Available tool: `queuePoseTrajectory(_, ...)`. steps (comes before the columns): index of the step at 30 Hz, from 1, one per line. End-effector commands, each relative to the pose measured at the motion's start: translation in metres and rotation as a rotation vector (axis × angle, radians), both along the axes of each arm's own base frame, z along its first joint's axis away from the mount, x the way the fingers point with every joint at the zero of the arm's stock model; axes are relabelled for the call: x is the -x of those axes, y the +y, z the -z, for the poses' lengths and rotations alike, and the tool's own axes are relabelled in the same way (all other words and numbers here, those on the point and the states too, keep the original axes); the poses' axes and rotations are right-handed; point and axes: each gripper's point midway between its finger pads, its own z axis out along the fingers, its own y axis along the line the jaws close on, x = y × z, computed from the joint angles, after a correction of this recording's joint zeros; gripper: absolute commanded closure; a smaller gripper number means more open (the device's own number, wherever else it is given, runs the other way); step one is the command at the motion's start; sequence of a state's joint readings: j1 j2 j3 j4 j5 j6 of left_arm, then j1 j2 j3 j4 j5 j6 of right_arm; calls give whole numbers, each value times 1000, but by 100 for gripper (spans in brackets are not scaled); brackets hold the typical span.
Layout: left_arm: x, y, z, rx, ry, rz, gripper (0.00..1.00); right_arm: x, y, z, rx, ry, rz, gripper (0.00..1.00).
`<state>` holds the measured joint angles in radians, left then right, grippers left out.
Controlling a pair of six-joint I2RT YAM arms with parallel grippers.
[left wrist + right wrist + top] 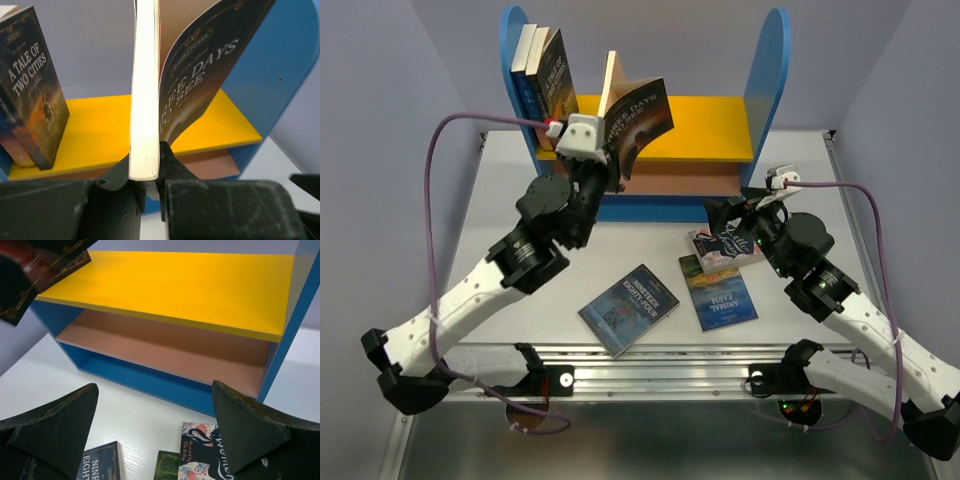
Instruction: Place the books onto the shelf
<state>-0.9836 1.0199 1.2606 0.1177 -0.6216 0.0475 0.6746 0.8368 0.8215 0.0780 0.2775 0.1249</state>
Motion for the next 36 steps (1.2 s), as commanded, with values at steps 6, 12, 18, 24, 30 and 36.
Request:
queuePoseTrajectory(6, -84, 19, -60, -67, -122, -110, 100, 4, 1, -19, -41, -54, -15, 0)
queuePoseTrajectory(12, -125, 36, -44, -63, -47, -213, 100, 2, 5, -16, -30, -44, -27, 0)
queuePoseTrajectory(18, -154, 60, -28, -59, 48, -337, 100, -1, 10, -12, -17, -29, -41, 0)
queuePoseTrajectory(24, -169, 90, -4, -95, 136, -508, 100, -2, 10, -9, -14, -21, -39, 0)
queuePoseTrajectory(30, -185, 103, 18, -65, 208, -558, 100, -4, 11, -6, -12, -13, -34, 0)
queuePoseTrajectory(36, -188, 108, 26, -73, 246, -600, 71, -5, 13, -3, -7, -4, -39, 0)
